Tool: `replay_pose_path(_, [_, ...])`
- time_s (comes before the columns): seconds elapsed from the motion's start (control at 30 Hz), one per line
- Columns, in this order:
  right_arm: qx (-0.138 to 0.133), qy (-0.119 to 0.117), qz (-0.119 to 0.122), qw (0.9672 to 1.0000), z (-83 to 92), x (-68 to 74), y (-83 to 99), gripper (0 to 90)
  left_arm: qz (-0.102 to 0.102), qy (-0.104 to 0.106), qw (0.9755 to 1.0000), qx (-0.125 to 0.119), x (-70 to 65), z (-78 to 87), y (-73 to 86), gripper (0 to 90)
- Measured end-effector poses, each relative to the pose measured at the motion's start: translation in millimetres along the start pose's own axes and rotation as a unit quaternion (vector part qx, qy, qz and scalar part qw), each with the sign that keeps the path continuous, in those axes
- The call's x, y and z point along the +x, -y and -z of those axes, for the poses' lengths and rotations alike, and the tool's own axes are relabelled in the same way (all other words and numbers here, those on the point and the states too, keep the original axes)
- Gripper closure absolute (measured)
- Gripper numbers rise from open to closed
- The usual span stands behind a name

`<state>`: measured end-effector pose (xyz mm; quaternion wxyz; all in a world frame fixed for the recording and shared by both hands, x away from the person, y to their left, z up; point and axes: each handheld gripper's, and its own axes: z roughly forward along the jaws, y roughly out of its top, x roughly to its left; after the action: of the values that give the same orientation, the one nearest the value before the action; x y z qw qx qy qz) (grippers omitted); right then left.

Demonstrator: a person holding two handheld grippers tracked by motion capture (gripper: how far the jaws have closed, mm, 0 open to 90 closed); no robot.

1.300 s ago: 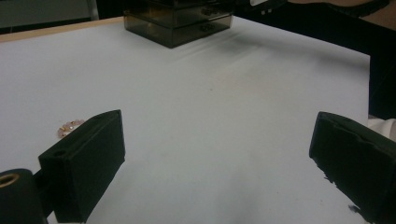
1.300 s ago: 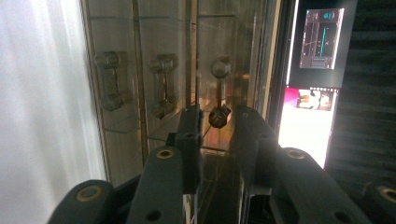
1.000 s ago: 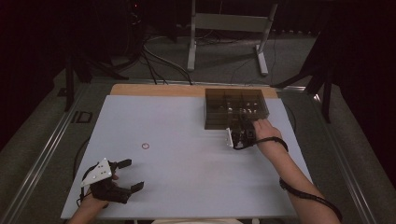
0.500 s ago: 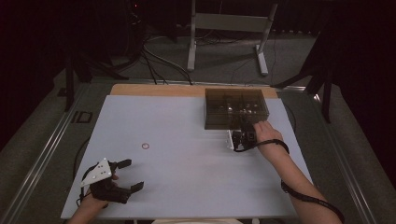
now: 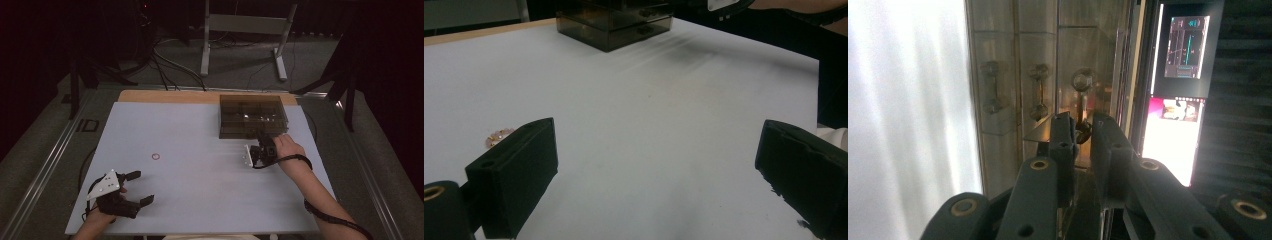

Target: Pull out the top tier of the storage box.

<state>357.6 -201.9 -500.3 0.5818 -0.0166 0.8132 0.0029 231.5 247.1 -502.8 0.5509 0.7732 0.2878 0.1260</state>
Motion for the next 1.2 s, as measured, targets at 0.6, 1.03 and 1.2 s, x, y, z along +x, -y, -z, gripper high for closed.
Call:
replay_pose_path(0.6, [-0.013, -0.008, -0.002, 0.9999, 1.2, -1.2, 3.1, 79.1, 0.000, -0.001, 1.0000, 0.001, 0.0, -0.8, -0.1, 5.2])
replay_pose_path(1.03, [-0.067, -0.100, -0.059, 0.9909, 6.5, -4.1, 7.4, 35.5, 0.003, -0.002, 1.0000, -0.002, -0.2, -0.1, -0.3, 5.2])
replay_pose_path(1.2, [-0.084, -0.142, -0.092, 0.9819, 7.4, -3.2, 13.9, 13.2, 0.004, 0.000, 1.0000, -0.003, 0.2, -0.5, -0.3, 5.2])
